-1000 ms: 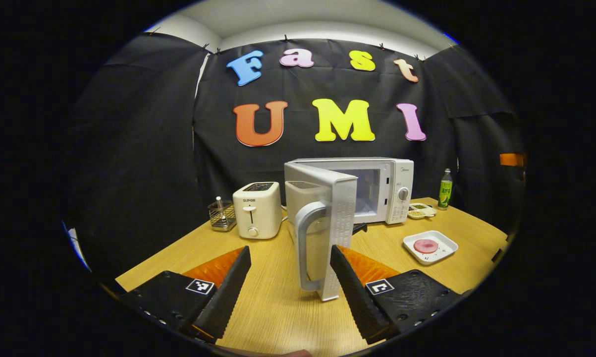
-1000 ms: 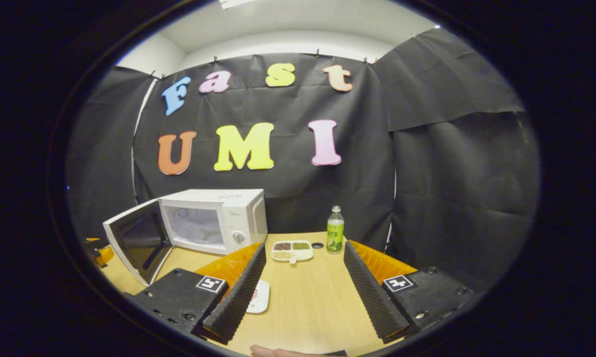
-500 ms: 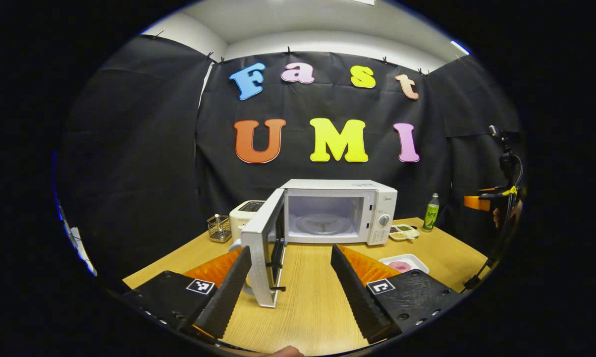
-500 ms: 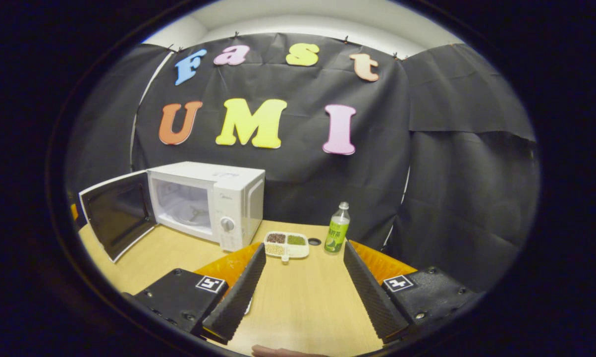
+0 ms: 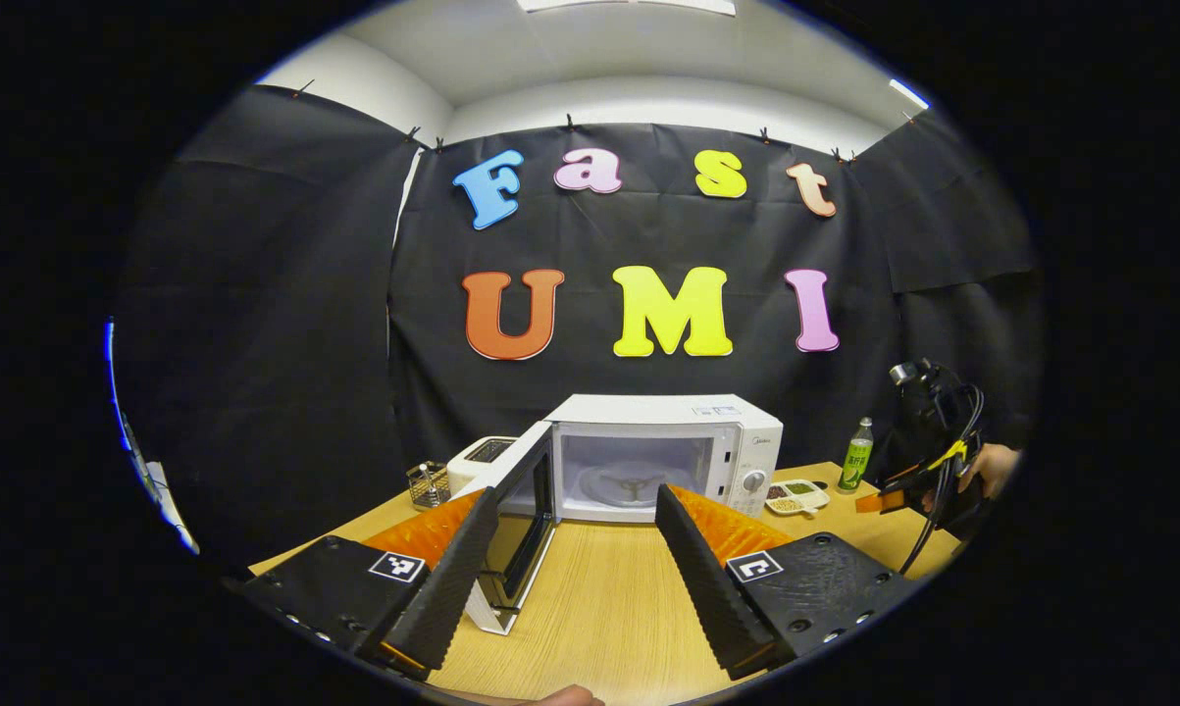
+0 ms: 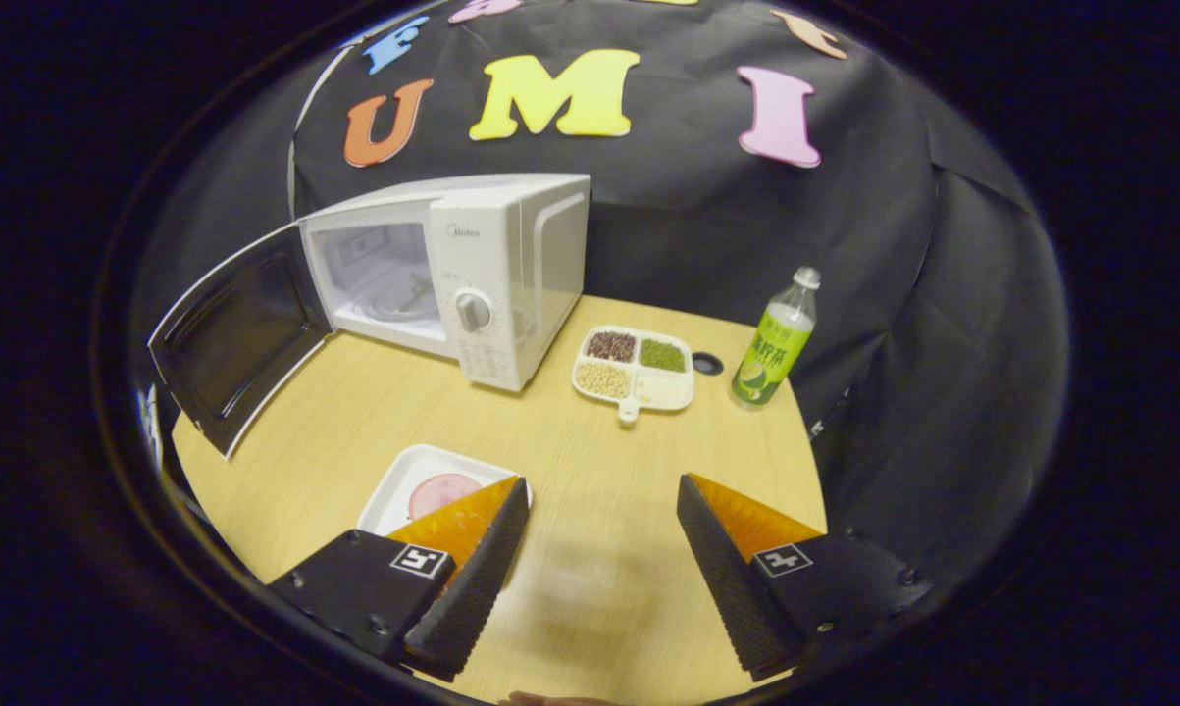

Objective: Open the microwave oven with the left hand, put the food in, and close the microwave oven.

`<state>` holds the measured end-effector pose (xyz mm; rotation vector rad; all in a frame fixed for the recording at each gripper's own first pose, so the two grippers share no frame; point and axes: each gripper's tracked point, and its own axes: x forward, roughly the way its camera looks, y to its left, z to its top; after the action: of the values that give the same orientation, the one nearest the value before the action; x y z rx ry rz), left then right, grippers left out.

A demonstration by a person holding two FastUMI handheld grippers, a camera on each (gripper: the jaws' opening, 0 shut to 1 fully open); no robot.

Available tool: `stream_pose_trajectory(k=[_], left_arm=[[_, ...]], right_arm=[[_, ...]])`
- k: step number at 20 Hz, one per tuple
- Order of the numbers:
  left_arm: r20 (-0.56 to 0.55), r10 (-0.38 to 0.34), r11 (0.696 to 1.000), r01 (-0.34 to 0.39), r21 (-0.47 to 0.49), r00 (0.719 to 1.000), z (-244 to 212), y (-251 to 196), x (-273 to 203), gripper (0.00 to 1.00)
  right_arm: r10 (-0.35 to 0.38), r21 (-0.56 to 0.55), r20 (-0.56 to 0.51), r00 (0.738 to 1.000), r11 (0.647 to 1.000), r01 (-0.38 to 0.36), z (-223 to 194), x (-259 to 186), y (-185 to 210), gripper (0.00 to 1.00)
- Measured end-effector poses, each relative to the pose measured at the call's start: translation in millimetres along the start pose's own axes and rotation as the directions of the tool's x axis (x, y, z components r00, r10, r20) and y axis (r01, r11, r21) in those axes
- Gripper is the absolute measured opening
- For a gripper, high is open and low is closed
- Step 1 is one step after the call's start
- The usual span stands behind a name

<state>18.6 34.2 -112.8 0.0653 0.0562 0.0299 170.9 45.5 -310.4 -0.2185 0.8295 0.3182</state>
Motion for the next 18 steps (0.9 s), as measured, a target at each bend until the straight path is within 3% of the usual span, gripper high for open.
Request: stream_pose_trajectory(k=[2, 3, 4, 5, 7, 8, 9, 11, 12, 13, 14, 15, 16, 17, 18], left_arm=[[0.022, 0.016, 1.000, -0.016, 0.012, 1.000, 6, 0, -1, 0.95], [0.030, 0.025, 1.000, -0.026, 0.016, 0.999, 8, 0, -2, 0.85], [0.034, 0.030, 0.999, -0.030, 0.017, 0.999, 8, 1, -3, 0.95], [0.035, 0.029, 0.999, -0.029, 0.017, 0.999, 8, 0, -4, 0.95], [0.039, 0.036, 0.999, -0.036, 0.021, 0.999, 8, 2, -5, 0.95], [0.040, 0.043, 0.999, -0.044, 0.026, 0.998, 9, 4, -6, 0.84], [0.041, 0.050, 0.998, -0.052, 0.029, 0.998, 10, 6, -6, 0.95], [0.037, 0.055, 0.998, -0.057, 0.031, 0.998, 8, 9, -5, 0.95], [0.033, 0.057, 0.998, -0.058, 0.031, 0.998, 6, 9, -6, 0.95], [0.029, 0.058, 0.998, -0.059, 0.032, 0.998, 4, 10, -6, 0.95], [0.027, 0.058, 0.998, -0.059, 0.034, 0.998, 2, 10, -6, 0.95], [0.022, 0.062, 0.997, -0.062, 0.036, 0.998, 0, 11, -9, 0.95], [0.017, 0.067, 0.997, -0.067, 0.039, 0.998, -3, 12, -9, 0.84], [0.013, 0.067, 0.997, -0.068, 0.041, 0.998, -4, 12, -10, 0.84], [0.010, 0.066, 0.997, -0.066, 0.043, 0.998, -5, 11, -12, 0.95]], right_arm=[[0.043, 0.024, -0.100, 0.994, 0.999, -0.040, -14, 22, 9, 0.94], [0.082, 0.047, -0.158, 0.984, 0.996, -0.075, -23, 32, 16, 0.92], [0.125, 0.088, -0.215, 0.968, 0.990, -0.108, -34, 40, 24, 0.90], [0.174, 0.138, -0.267, 0.948, 0.980, -0.141, -43, 44, 33, 0.79], [0.229, 0.200, -0.334, 0.914, 0.965, -0.169, -53, 53, 43, 0.67], [0.255, 0.215, -0.352, 0.901, 0.958, -0.187, -56, 57, 48, 0.66], [0.290, 0.241, -0.371, 0.882, 0.947, -0.211, -60, 57, 54, 0.60], [0.386, 0.334, -0.422, 0.821, 0.907, -0.255, -70, 57, 73, 0.57], [0.417, 0.375, -0.444, 0.793, 0.890, -0.258, -74, 57, 78, 0.40], [0.440, 0.405, -0.464, 0.769, 0.877, -0.258, -80, 60, 81, 0.37], [0.459, 0.427, -0.452, 0.764, 0.864, -0.266, -78, 62, 80, 0.32], [0.488, 0.451, -0.455, 0.745, 0.848, -0.280, -82, 64, 78, 0.13], [0.514, 0.487, -0.440, 0.736, 0.826, -0.285, -79, 67, 72, 0.17], [0.544, 0.514, -0.427, 0.722, 0.803, -0.301, -79, 66, 73, 0.05], [0.560, 0.523, -0.419, 0.714, 0.792, -0.314, -79, 65, 72, 0.00]])
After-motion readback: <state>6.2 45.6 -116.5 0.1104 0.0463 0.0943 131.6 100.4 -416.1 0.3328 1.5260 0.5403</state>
